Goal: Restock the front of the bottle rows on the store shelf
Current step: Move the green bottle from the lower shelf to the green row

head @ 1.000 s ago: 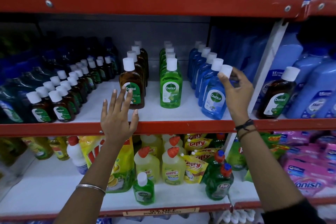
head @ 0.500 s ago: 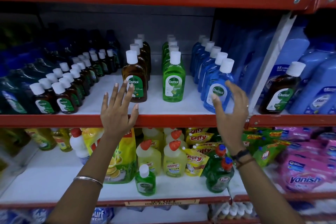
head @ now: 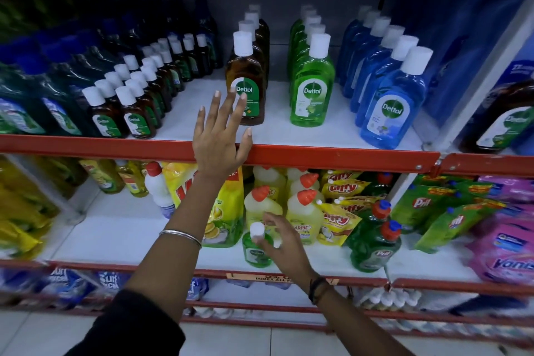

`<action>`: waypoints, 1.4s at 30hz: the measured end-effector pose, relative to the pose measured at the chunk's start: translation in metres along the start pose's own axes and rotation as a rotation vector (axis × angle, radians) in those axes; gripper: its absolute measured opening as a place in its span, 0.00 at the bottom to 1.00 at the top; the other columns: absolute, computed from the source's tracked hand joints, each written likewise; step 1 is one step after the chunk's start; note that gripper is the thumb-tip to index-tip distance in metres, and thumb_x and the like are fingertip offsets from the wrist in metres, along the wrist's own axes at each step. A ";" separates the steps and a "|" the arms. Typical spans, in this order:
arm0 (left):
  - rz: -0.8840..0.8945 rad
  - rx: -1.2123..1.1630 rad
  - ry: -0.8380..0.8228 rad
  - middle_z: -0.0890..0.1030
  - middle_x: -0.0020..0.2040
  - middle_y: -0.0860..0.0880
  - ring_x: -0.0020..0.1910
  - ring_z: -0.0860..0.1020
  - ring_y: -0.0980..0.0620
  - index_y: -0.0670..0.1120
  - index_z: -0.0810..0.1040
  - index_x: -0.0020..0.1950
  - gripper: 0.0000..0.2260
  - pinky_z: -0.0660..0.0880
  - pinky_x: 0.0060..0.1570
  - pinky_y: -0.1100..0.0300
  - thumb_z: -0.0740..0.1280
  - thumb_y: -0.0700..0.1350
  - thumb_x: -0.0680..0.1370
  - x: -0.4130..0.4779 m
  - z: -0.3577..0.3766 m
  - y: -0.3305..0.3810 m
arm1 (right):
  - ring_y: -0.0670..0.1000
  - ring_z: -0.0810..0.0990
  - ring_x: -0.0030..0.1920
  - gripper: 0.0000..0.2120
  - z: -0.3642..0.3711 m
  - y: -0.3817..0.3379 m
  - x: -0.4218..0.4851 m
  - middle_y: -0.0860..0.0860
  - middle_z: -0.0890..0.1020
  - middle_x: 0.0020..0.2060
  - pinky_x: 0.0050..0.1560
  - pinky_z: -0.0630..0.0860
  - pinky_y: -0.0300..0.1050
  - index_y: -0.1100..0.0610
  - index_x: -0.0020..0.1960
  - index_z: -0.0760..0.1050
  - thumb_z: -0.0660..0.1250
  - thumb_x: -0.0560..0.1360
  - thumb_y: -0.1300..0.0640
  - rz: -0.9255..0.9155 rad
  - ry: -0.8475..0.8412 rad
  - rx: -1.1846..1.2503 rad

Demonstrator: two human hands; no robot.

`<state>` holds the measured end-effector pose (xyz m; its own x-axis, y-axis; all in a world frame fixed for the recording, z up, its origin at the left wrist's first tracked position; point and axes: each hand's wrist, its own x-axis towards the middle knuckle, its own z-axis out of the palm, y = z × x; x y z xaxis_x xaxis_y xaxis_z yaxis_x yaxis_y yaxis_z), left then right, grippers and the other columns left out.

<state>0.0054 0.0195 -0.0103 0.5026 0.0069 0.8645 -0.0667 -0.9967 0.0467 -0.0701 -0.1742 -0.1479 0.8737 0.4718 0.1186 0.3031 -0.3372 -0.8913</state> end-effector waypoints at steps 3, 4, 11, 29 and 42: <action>0.001 0.000 0.003 0.69 0.76 0.46 0.77 0.64 0.45 0.48 0.64 0.77 0.25 0.64 0.72 0.43 0.54 0.54 0.81 0.000 0.001 0.000 | 0.45 0.74 0.58 0.23 0.009 0.006 0.006 0.47 0.77 0.58 0.54 0.66 0.24 0.53 0.65 0.72 0.70 0.73 0.47 0.076 -0.071 0.043; 0.001 0.002 0.003 0.69 0.76 0.46 0.77 0.64 0.45 0.48 0.64 0.77 0.25 0.64 0.72 0.43 0.54 0.54 0.81 0.000 0.001 0.000 | 0.46 0.75 0.57 0.21 0.010 0.007 0.008 0.46 0.78 0.57 0.52 0.66 0.23 0.54 0.64 0.73 0.71 0.73 0.51 0.088 -0.065 0.059; 0.013 0.000 0.007 0.70 0.76 0.46 0.77 0.64 0.44 0.48 0.65 0.77 0.25 0.66 0.72 0.43 0.53 0.55 0.81 0.000 0.002 0.000 | 0.40 0.79 0.54 0.16 -0.008 0.004 0.009 0.47 0.83 0.53 0.54 0.73 0.36 0.50 0.58 0.77 0.73 0.71 0.51 0.084 0.075 0.124; 0.011 0.001 -0.002 0.69 0.76 0.46 0.77 0.64 0.45 0.49 0.65 0.77 0.24 0.66 0.70 0.42 0.54 0.55 0.82 0.001 -0.001 0.000 | 0.44 0.81 0.40 0.04 -0.186 -0.205 0.054 0.41 0.83 0.36 0.42 0.78 0.37 0.54 0.47 0.79 0.71 0.73 0.57 -0.509 0.554 0.321; 0.004 0.005 0.000 0.69 0.76 0.46 0.77 0.63 0.46 0.49 0.65 0.77 0.25 0.66 0.71 0.42 0.55 0.55 0.81 0.001 0.001 -0.001 | 0.51 0.79 0.40 0.11 -0.193 -0.184 0.130 0.57 0.84 0.42 0.45 0.79 0.52 0.51 0.49 0.81 0.72 0.69 0.48 -0.363 0.586 0.163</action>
<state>0.0067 0.0205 -0.0104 0.5024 0.0034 0.8646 -0.0638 -0.9971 0.0409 0.0613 -0.2081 0.1164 0.8032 -0.0005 0.5957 0.5930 -0.0944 -0.7996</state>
